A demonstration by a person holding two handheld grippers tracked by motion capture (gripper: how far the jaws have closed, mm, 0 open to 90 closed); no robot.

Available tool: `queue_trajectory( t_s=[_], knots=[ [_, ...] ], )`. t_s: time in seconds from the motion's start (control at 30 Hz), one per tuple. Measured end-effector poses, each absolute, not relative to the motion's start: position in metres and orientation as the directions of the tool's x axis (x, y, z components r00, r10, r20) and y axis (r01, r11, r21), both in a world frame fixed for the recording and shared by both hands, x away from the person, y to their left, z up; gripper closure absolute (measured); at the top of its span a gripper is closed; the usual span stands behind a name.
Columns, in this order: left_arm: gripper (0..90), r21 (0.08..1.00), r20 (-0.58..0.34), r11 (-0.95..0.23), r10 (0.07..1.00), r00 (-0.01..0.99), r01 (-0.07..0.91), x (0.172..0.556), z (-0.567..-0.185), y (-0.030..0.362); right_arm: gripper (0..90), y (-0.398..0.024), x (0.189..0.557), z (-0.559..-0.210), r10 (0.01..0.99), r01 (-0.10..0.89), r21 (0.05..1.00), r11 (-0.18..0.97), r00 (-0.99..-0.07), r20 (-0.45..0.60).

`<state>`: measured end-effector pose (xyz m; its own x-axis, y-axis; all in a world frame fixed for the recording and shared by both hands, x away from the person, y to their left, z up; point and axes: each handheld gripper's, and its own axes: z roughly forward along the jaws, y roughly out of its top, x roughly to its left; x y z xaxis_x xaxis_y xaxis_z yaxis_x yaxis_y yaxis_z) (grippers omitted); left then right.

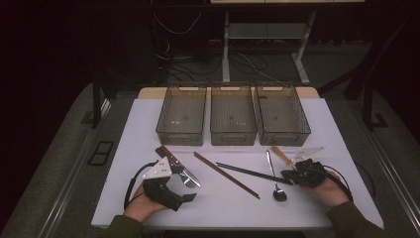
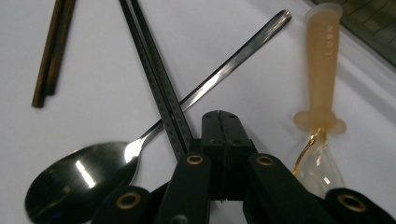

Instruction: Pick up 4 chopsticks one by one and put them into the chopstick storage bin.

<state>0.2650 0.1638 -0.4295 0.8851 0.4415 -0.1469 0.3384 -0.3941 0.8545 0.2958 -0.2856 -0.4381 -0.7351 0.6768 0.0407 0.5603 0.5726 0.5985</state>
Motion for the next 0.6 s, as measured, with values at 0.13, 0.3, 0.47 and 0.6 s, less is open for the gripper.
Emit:
queue_trajectory(
  t_s=[0.13,0.3,0.47,0.6],
  knots=[
    [0.0,0.853,-0.145,-0.397,0.442,0.885,0.338,0.265,-0.43,0.163,89.9,-0.288,0.288,-0.44,0.666,0.557,0.595,0.579,-0.745,0.05],
    [0.0,0.853,-0.146,-0.397,0.442,0.885,0.339,0.265,-0.43,0.163,89.9,-0.288,0.279,-0.44,0.649,0.548,0.594,0.588,-0.759,0.057],
    [0.0,0.853,-0.144,-0.399,0.44,0.886,0.337,0.265,-0.429,0.163,89.8,-0.287,0.276,-0.439,0.643,0.541,0.598,0.591,-0.764,0.055],
    [0.0,0.853,-0.144,-0.398,0.441,0.886,0.337,0.265,-0.43,0.163,86.7,-0.292,0.277,-0.433,0.651,0.539,0.626,0.564,-0.756,0.065]
  ],
)
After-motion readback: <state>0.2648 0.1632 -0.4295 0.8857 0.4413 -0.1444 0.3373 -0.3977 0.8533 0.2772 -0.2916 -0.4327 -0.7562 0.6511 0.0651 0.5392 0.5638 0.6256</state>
